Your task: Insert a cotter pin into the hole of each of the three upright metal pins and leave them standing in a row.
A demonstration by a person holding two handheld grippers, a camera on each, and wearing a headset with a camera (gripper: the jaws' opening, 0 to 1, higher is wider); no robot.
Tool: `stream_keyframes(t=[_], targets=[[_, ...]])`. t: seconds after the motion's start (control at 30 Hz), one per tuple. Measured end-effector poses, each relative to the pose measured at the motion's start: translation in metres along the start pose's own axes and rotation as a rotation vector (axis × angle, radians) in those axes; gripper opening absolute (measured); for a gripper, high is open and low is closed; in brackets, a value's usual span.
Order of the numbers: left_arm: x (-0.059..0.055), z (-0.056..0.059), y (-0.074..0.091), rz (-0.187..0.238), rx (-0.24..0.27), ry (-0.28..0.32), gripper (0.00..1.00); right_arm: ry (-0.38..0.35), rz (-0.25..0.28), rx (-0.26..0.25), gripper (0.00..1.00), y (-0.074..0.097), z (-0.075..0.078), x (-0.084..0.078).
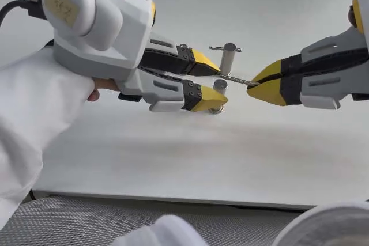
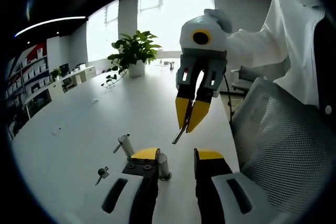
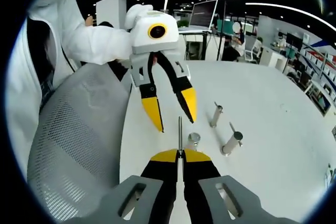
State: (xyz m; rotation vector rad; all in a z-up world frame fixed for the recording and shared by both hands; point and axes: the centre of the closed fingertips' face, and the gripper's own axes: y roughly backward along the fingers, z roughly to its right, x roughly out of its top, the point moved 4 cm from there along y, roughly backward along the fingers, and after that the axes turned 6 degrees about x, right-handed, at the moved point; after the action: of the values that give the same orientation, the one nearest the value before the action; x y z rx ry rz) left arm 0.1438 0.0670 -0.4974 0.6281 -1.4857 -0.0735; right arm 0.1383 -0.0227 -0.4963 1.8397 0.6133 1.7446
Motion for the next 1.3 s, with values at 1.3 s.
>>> stream_keyframes(t=[1.3], targets=[[-0.023,-0.018,-0.029,-0.051,-0.037,0.007,0.11,0.064,-0.159,0.012,0.00,-0.021,0.029,-0.033]])
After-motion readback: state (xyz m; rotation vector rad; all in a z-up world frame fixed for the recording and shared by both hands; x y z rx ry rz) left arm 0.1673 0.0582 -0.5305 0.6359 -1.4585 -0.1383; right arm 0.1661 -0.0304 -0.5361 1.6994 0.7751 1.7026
